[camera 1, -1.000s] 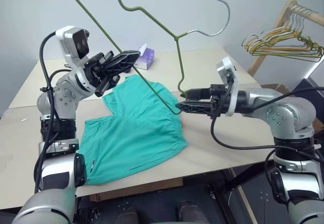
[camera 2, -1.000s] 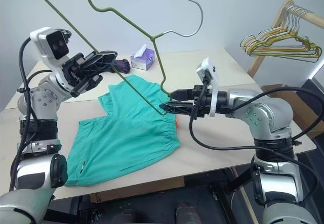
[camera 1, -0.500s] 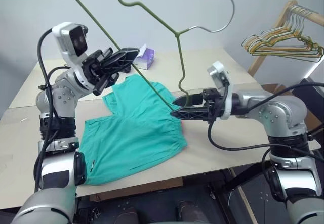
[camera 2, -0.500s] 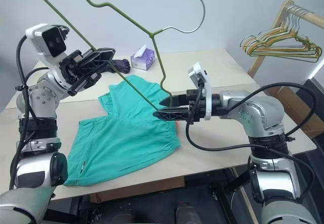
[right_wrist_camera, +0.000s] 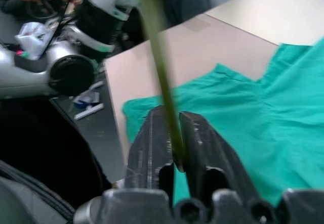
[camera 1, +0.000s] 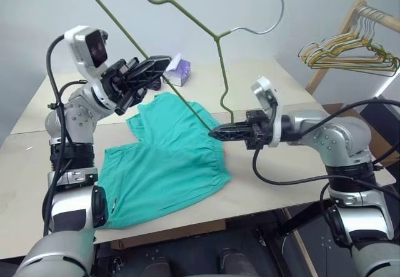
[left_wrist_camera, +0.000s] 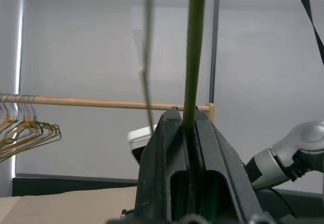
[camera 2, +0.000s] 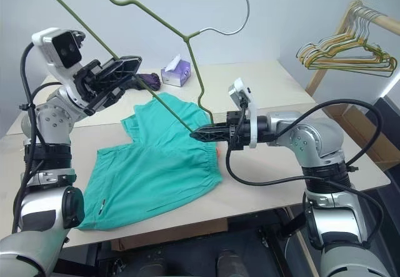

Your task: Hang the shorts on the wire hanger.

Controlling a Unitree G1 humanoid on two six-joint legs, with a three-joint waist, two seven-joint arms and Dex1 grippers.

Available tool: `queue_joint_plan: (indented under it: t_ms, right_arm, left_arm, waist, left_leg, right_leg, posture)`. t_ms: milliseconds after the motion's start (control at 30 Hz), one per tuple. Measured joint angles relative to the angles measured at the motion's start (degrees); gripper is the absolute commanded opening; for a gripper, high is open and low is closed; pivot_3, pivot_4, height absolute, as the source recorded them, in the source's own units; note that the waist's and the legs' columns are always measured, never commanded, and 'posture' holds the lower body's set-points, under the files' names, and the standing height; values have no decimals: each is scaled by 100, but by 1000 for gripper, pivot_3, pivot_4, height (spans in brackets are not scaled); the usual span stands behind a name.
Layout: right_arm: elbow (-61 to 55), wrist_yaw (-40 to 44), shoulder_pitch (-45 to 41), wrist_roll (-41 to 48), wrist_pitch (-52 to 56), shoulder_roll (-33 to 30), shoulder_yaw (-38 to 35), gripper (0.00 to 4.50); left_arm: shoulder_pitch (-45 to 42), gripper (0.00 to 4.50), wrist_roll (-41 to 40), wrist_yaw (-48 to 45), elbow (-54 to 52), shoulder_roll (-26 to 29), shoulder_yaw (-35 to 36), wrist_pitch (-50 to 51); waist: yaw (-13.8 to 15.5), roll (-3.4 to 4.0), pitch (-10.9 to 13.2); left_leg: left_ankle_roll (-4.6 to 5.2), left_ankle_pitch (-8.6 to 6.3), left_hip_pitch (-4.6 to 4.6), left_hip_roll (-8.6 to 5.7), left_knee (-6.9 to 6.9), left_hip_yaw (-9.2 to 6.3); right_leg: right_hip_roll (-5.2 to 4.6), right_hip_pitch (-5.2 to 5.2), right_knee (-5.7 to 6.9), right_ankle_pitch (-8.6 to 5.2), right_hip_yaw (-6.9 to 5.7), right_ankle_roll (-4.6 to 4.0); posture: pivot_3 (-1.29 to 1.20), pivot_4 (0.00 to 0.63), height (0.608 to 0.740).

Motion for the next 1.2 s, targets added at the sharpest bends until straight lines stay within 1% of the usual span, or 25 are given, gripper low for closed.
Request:
queue_joint_plan:
  t_ms: [33,100,133,167,267,367,467,533,633,700,767,833,967,1033,1100,1200]
  right_arm:
    - [0,-1,0,0,0,1,0,9]
    - [0,-8,1,-5,-2,4,-1,0]
    - [-3,-9,1,0,-14,34,-5,0]
    - [-3,-19,1,0,-21,52,-6,0]
    - [0,-172,1,-1,-32,106,-56,0]
    - [5,-344,1,35,-44,193,-258,0]
    - [5,-544,3,81,-43,288,-490,0]
    - [3,-733,5,261,53,294,-709,0]
    - [-151,-907,248,555,504,-44,-1064,0]
    - [-269,-948,605,827,908,-392,-1292,0]
    - [-420,-955,1103,1013,1317,-831,-1443,0]
    - [-544,-998,1643,1114,1604,-1183,-1566,0]
    - [-580,-1111,2263,1217,2195,-1599,-1614,0]
    - [-600,-1092,2541,1311,2395,-1771,-1625,0]
    - [-525,-902,2863,1416,2678,-2031,-1602,0]
    - [-54,-674,2996,1391,2934,-2289,-1430,0]
  left_arm:
    - [1,0,5,3,0,-12,1,-18]
    - [15,539,20,27,-3,-49,6,-104]
    - [47,711,98,107,-4,-50,2,-168]
    - [61,974,136,133,-4,-63,-10,-172]
    - [187,1882,287,245,-34,-131,-151,-198]
    - [251,2864,503,460,-28,-140,-285,-168]
    - [267,3833,779,655,15,-43,-451,-135]
    - [395,4452,1122,752,95,178,-668,-149]
    - [859,4452,1874,816,168,626,-1159,-409]
    - [1132,4452,2392,849,183,870,-1486,-717]
    - [1380,4452,2706,829,177,1126,-1598,-906]
    - [1599,4452,2775,607,-19,1364,-1619,-1044]
    - [1878,4452,2820,313,-723,1649,-1718,-1050]
    - [2015,4452,2843,276,-1003,1723,-1770,-1046]
    - [2163,4452,2895,304,-1259,1761,-1806,-1002]
    - [2253,4452,2894,357,-1600,1782,-1822,-874]
  waist:
    - [1,0,0]
    - [3,0,0]
    - [3,0,0]
    - [4,0,0]
    - [4,0,0]
    - [6,0,0]
    - [-3,0,0]
    - [-20,4,-2]
    - [-14,6,-2]
    - [8,5,-2]
    - [34,5,-1]
    - [36,4,-1]
    - [24,6,-1]
    - [22,6,-1]
    - [22,6,0]
    - [25,5,0]
  left_leg:
    - [0,0,-1,0,1,0]
    - [0,0,-1,-1,1,1]
    - [0,0,1,-1,1,1]
    - [0,0,0,-1,1,0]
    - [0,0,-1,-1,1,0]
    - [0,0,-1,-1,1,0]
    - [0,0,0,-1,1,0]
    - [0,0,3,-1,1,1]
    - [0,0,0,0,1,0]
    - [0,0,-5,-1,1,2]
    - [0,0,-9,-1,1,3]
    - [0,-1,-9,0,1,4]
    - [1,0,4,0,1,9]
    - [0,0,6,1,1,9]
    - [1,0,6,1,1,10]
    - [1,0,7,1,1,12]
  right_leg:
    - [-1,0,0,0,0,0]
    - [-2,0,0,0,0,0]
    - [-2,0,0,0,0,0]
    - [-1,0,0,0,0,0]
    - [-1,1,1,0,0,0]
    - [-1,0,1,0,0,0]
    - [-1,0,1,0,0,0]
    - [0,0,2,0,1,0]
    - [0,0,1,0,0,0]
    - [-3,-1,-4,0,-1,0]
    - [-4,-3,-6,0,-4,0]
    - [-4,-4,-7,0,-3,0]
    - [-3,4,-3,0,1,0]
    - [-2,5,-3,0,3,0]
    - [-2,5,-3,0,4,0]
    - [-2,8,-4,0,7,1]
  posture:
    - [-74,0,740]
    - [-74,0,740]
    - [-74,0,740]
    - [-75,0,740]
    - [-75,0,740]
    - [-79,0,740]
    - [-88,0,740]
    - [-89,0,740]
    - [-86,0,740]
    - [-87,0,740]
    - [-86,0,740]
    - [-86,0,740]
    - [-81,0,740]
    - [-75,0,740]
    - [-67,0,740]
    - [-56,0,740]
